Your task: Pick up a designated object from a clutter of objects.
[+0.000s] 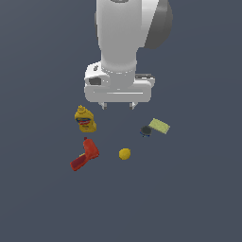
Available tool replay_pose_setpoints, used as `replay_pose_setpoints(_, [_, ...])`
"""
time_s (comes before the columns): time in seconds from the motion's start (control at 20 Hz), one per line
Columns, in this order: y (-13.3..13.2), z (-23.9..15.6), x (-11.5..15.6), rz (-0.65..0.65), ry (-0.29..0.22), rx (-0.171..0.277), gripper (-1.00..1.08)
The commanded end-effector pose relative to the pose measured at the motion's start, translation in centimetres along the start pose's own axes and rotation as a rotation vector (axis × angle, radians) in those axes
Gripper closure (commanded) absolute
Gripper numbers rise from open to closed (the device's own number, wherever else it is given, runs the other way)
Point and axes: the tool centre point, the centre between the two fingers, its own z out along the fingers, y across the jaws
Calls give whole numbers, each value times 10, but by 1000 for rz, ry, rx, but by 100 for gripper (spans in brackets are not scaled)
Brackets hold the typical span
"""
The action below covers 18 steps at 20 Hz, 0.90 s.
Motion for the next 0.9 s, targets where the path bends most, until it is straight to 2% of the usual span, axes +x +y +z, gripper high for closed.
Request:
replay_pose_setpoints(0.0, [0,0,0,0,0,0,-92])
replay_pose_setpoints(0.55, [0,-6,-3,-19,6,14,-92])
replay_pose_setpoints(0.85, [-2,5,4,-12,9,13,-92])
